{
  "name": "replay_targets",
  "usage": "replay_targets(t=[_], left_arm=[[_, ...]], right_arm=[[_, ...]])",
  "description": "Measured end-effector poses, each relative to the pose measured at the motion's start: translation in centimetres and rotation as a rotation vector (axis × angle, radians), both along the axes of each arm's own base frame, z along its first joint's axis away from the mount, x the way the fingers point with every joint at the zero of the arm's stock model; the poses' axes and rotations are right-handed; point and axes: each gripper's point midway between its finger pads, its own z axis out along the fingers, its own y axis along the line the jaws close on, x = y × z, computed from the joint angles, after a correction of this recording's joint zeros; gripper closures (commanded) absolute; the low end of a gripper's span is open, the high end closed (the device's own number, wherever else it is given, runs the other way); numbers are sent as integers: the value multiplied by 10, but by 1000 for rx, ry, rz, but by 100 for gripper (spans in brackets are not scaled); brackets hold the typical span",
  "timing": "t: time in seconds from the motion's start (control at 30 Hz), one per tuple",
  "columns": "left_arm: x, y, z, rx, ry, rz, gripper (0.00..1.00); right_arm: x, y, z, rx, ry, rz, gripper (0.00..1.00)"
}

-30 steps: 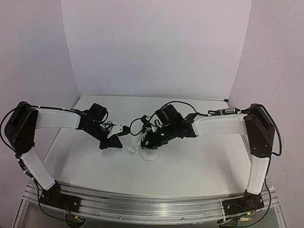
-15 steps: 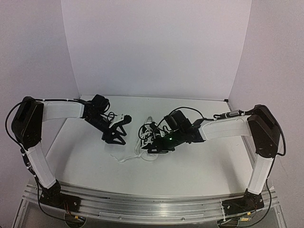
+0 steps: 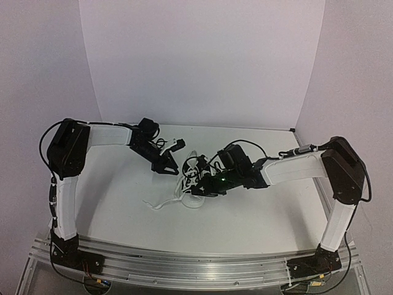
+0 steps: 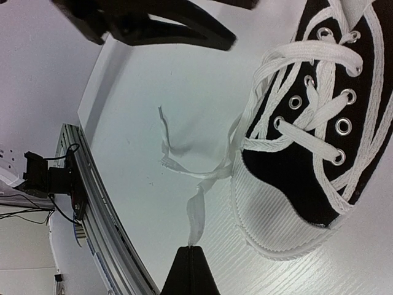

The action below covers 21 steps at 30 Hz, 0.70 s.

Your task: Tie the shoes

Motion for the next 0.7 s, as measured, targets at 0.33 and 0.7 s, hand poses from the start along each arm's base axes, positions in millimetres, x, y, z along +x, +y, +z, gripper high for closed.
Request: replay_targets(t=[0.33,0.7], left_arm=[[0,0,-28,52,28,8,64],[-2,-6,-27,50,11,-5,75]], right_arm=[[3,1,3,10,-15,-5,100],[6,0,4,14,-14,-17,100]])
